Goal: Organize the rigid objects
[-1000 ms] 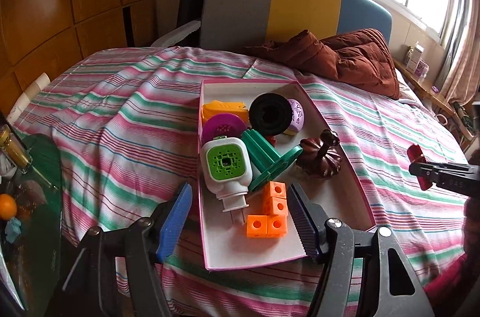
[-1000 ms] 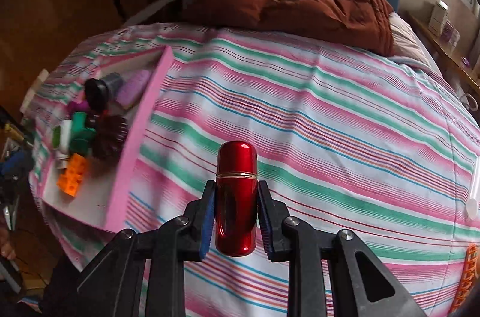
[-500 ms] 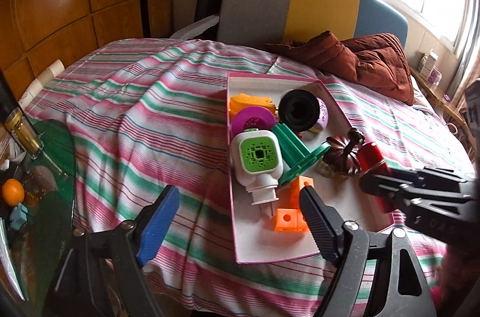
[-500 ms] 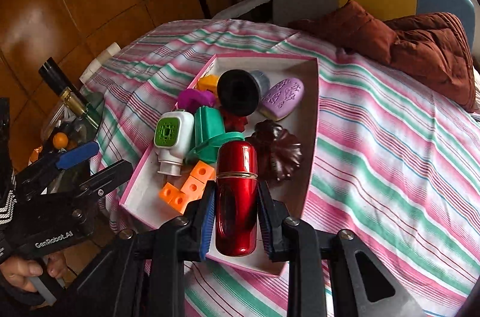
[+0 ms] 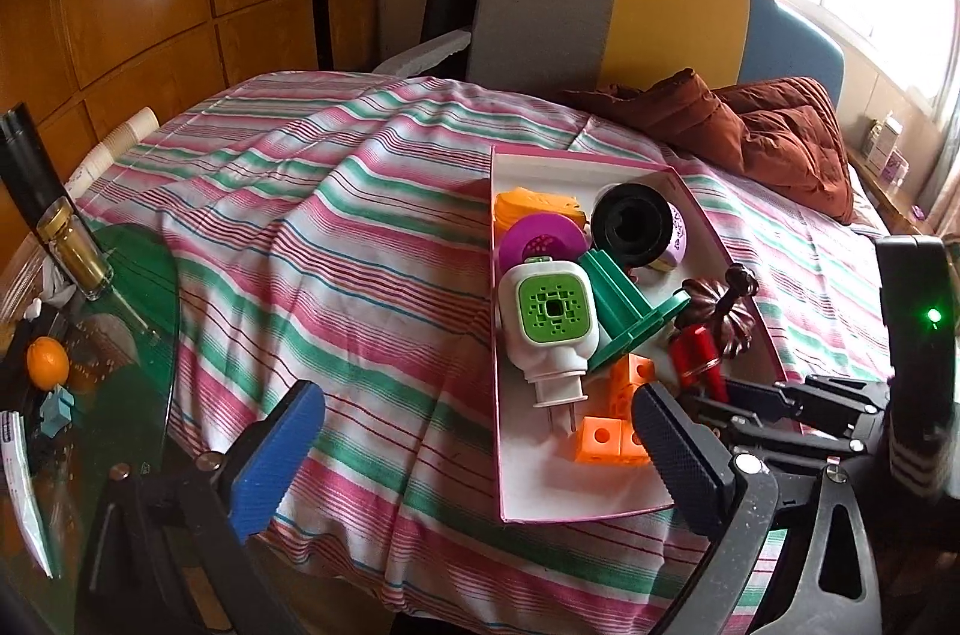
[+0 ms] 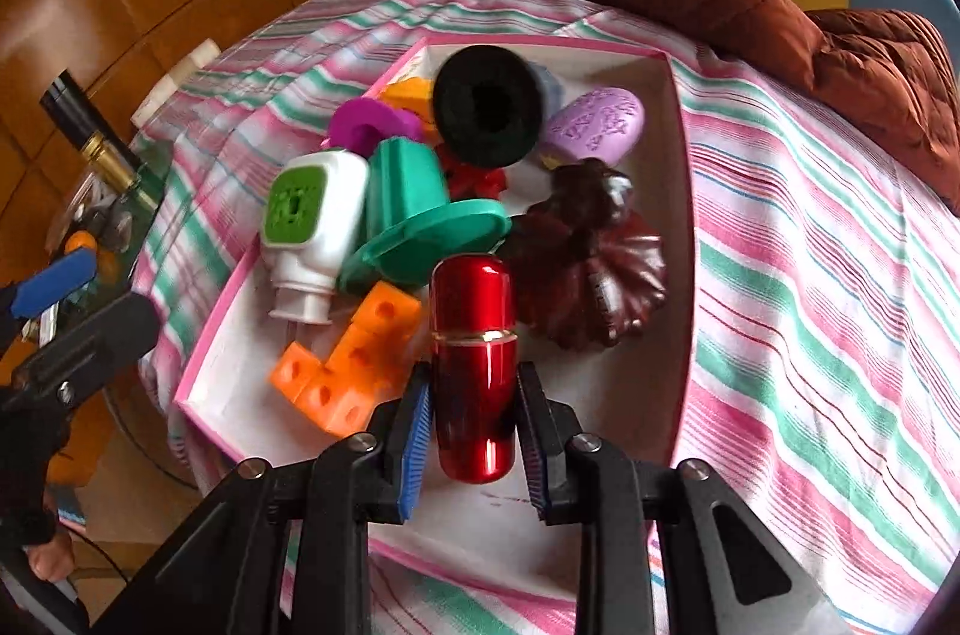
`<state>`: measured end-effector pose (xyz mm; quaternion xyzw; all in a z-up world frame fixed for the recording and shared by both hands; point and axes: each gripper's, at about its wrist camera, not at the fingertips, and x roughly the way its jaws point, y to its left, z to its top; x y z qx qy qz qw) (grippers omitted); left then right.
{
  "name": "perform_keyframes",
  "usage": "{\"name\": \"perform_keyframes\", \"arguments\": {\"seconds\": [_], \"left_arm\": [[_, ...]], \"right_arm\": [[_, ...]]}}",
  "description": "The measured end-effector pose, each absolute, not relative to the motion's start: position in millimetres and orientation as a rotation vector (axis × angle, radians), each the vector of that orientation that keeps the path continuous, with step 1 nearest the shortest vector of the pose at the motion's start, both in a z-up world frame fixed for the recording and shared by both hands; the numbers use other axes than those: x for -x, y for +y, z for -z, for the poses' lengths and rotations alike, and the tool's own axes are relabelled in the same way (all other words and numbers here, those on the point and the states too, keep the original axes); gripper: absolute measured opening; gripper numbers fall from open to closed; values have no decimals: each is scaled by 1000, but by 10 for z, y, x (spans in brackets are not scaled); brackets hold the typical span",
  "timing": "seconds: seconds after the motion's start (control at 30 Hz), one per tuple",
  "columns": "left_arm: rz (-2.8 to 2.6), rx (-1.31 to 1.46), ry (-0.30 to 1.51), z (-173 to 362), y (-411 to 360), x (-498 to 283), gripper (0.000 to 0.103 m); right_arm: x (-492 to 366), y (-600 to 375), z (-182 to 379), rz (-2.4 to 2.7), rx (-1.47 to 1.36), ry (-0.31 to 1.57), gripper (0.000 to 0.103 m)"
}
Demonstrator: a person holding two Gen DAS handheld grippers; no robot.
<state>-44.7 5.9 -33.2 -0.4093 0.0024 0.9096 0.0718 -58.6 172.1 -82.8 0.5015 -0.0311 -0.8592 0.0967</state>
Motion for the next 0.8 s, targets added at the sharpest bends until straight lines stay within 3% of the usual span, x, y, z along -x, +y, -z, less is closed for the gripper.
{"name": "perform_keyframes", "arguments": {"seconds": [0.27, 0.53, 0.8], "left_arm": [[-2776, 1179, 16, 235, 111, 362, 103], [-2800, 1172, -56, 161, 117, 238, 103], [-2842, 1097, -9, 95, 128, 75, 103]], "right_arm": [[406, 1680, 628, 2638, -1412, -24, 34], [78, 1766, 294, 2915, -1222, -85, 36], [-93, 1821, 117, 2999, -1161, -150, 36]]}}
